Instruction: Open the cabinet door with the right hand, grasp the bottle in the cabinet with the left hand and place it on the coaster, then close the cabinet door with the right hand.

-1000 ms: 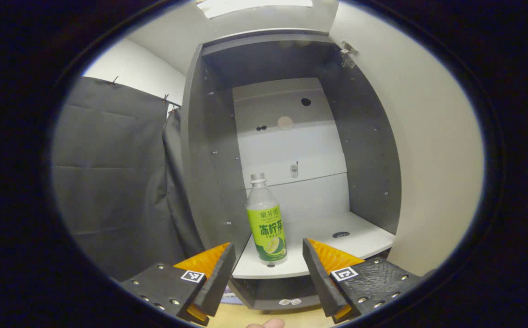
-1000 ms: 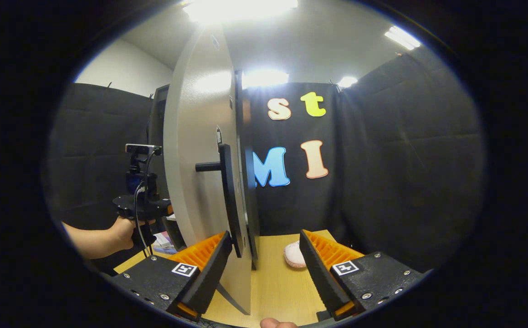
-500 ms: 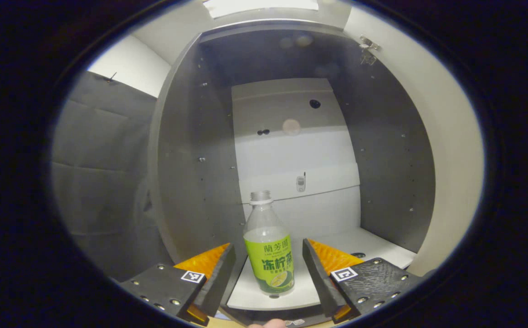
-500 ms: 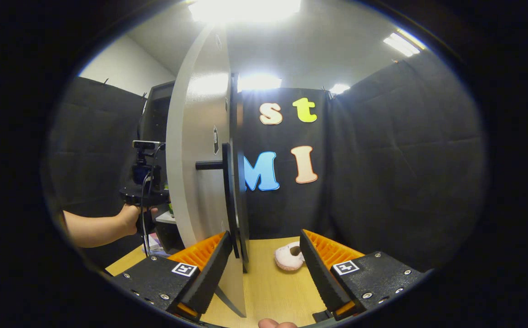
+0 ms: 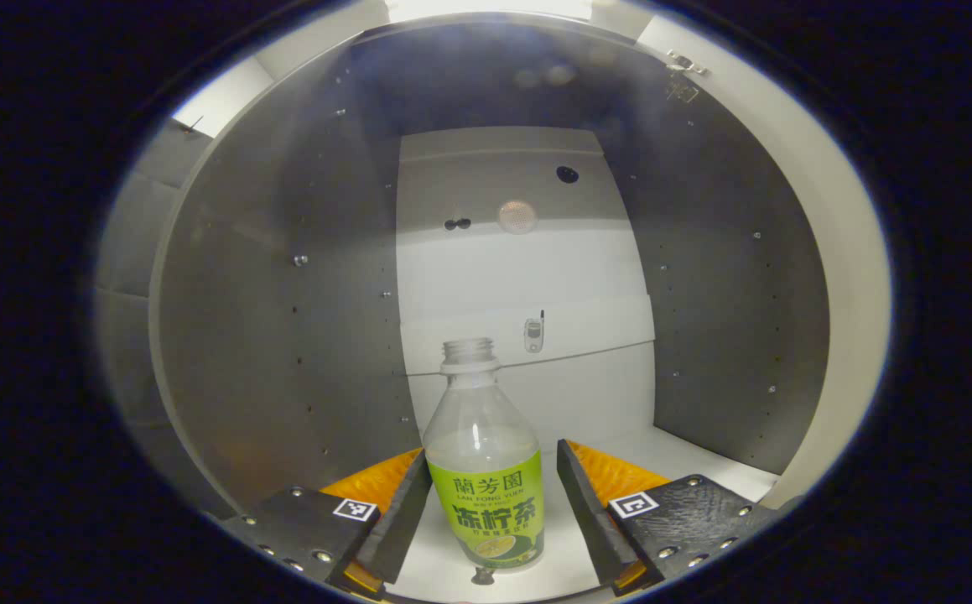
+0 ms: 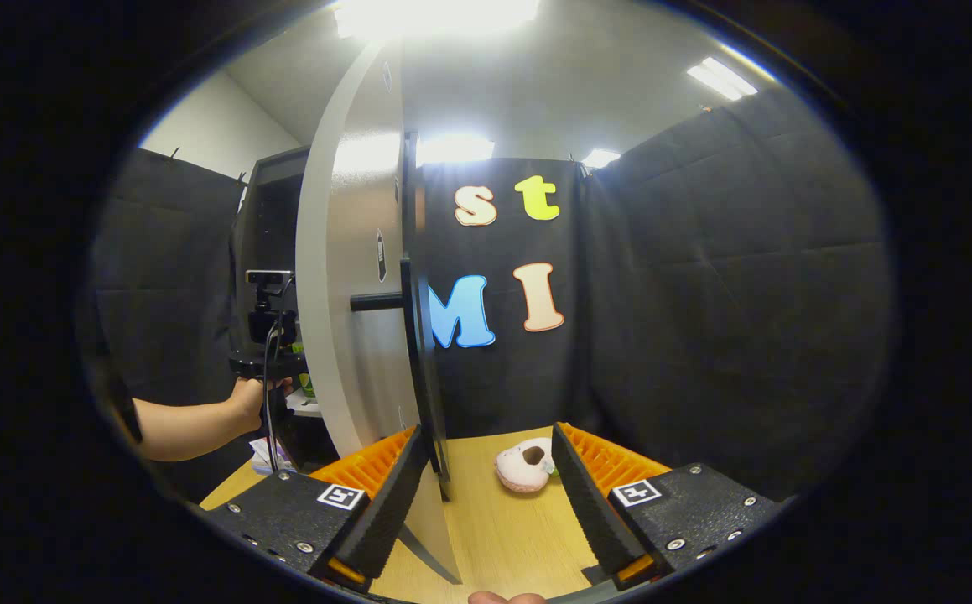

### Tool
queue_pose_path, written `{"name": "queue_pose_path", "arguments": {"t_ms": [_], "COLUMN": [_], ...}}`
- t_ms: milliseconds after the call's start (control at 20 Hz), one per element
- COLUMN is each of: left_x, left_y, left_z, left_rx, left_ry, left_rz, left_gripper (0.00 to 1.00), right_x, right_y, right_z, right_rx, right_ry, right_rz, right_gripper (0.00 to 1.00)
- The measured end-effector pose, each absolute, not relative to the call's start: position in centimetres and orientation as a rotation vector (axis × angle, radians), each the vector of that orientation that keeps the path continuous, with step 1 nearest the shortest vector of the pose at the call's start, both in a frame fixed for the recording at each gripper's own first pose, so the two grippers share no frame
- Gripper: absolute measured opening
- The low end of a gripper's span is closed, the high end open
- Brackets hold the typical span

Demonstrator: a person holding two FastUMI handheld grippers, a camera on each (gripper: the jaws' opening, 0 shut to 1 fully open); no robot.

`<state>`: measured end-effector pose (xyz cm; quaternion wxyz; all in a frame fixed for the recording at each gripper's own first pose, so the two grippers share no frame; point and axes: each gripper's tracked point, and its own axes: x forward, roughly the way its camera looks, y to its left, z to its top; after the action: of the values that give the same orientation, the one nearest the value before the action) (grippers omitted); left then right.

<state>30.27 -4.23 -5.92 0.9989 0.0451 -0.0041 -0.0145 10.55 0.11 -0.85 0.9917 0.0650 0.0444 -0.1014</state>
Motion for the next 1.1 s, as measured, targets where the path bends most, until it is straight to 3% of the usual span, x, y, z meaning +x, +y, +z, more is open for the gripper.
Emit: {"name": "queue_pose_path", "arguments": {"t_ms": [150,200,250,300,350,400,450,500,550,650,700,750,900,950,1000,1100], "left_x": [31.6,32.4,31.6,31.4,31.1,30.8,30.7,30.3,29.6,28.0,27.5,26.9,24.2,23.3,22.4,21.5], "left_y": [-2.8,-2.2,-1.7,-1.8,-1.9,-1.9,-1.8,-1.8,-2.0,-1.7,-1.7,-1.5,-1.1,-1.0,-0.6,-0.3], "left_z": [-6.8,-7.0,-6.8,-6.7,-6.4,-5.8,-5.4,-4.7,-4.4,-3.4,-3.1,-3.0,-2.6,-2.3,-2.1,-1.8], "left_rx": [0.083,0.085,0.102,0.11,0.11,0.109,0.112,0.114,0.11,0.094,0.089,0.081,0.052,0.056,0.07,0.095], "left_ry": [0.004,-0.008,-0.004,-0.004,-0.01,-0.017,-0.03,-0.043,-0.047,-0.054,-0.054,-0.052,-0.04,-0.047,-0.051,-0.058], "left_rz": [0.003,0.017,0.031,0.025,0.022,0.021,0.021,0.026,0.025,0.038,0.046,0.055,0.087,0.099,0.115,0.139], "left_gripper": [0.83,0.68,0.68,0.61,0.74,0.63,0.63,0.69,0.63,0.63,0.69,0.63,0.63,0.69,0.63,0.63], "right_x": [10.4,10.4,10.4,10.4,10.5,10.4,10.4,10.4,10.4,10.4,10.3,10.0,9.0,8.6,8.2,7.4], "right_y": [0.2,0.2,0.2,0.2,0.2,0.1,0.1,0.1,0.1,0.0,0.0,-0.1,-0.8,-1.2,-1.4,-1.7], "right_z": [-0.9,-0.9,-0.8,-0.8,-0.8,-0.8,-0.7,-0.7,-0.7,-0.7,-0.8,-0.7,-0.7,-0.7,-0.5,-0.5], "right_rx": [0.121,0.122,0.123,0.123,0.122,0.122,0.124,0.124,0.121,0.104,0.097,0.094,0.081,0.067,0.057,0.049], "right_ry": [0.098,0.101,0.102,0.1,0.098,0.095,0.093,0.088,0.083,0.079,0.081,0.079,0.076,0.074,0.067,0.057], "right_rz": [-0.209,-0.208,-0.206,-0.204,-0.203,-0.203,-0.201,-0.197,-0.191,-0.169,-0.151,-0.132,-0.091,-0.084,-0.072,-0.038], "right_gripper": [0.91,0.9,0.9,0.9,0.9,0.9,0.9,0.9,0.9,0.92,0.92,0.92,0.93,0.93,0.93,0.93]}}
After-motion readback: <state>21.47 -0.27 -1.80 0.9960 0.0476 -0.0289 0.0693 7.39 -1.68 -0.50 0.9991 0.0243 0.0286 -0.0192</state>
